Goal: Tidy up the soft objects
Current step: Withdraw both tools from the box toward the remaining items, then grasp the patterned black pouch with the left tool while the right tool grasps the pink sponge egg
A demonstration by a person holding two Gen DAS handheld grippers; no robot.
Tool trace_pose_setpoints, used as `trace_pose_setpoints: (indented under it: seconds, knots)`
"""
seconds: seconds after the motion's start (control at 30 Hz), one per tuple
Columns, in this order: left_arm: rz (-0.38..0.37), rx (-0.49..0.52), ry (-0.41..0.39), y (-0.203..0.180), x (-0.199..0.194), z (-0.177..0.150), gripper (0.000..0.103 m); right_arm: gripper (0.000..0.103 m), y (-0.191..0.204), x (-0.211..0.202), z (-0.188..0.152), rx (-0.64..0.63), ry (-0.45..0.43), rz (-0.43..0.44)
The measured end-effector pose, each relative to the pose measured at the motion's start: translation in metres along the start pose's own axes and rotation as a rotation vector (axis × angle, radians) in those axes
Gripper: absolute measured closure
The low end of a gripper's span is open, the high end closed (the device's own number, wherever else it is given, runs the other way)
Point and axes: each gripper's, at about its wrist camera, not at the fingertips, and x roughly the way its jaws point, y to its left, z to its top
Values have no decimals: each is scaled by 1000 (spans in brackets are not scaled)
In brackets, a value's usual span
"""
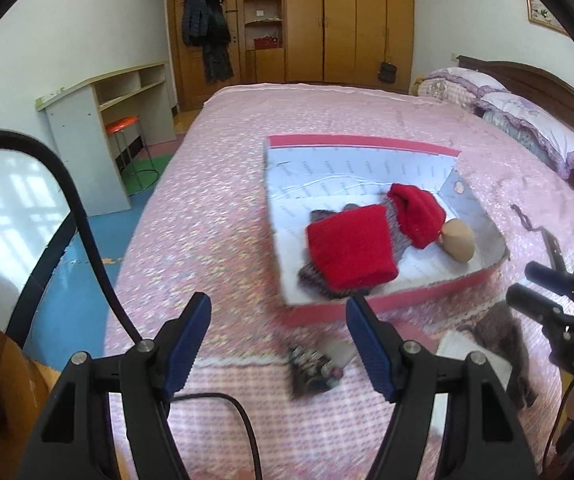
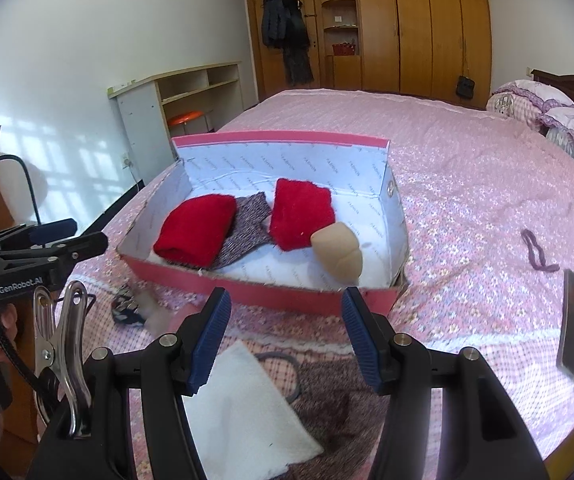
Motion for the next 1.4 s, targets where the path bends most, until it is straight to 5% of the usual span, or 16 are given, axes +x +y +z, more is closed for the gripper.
trace_pose_setpoints:
  seconds: [0.4,1.0,1.4]
  knots:
    - [57,-50,12,35,-20,-29,29,44,28,2,-15,-13,36,45]
    - [-41,-12,34,-4,22,-57,30,44,37,20,-38,-16,94,58]
    - [-92,-67,88,-2,49,-66,45,44,36,30,-40,-2,117,86]
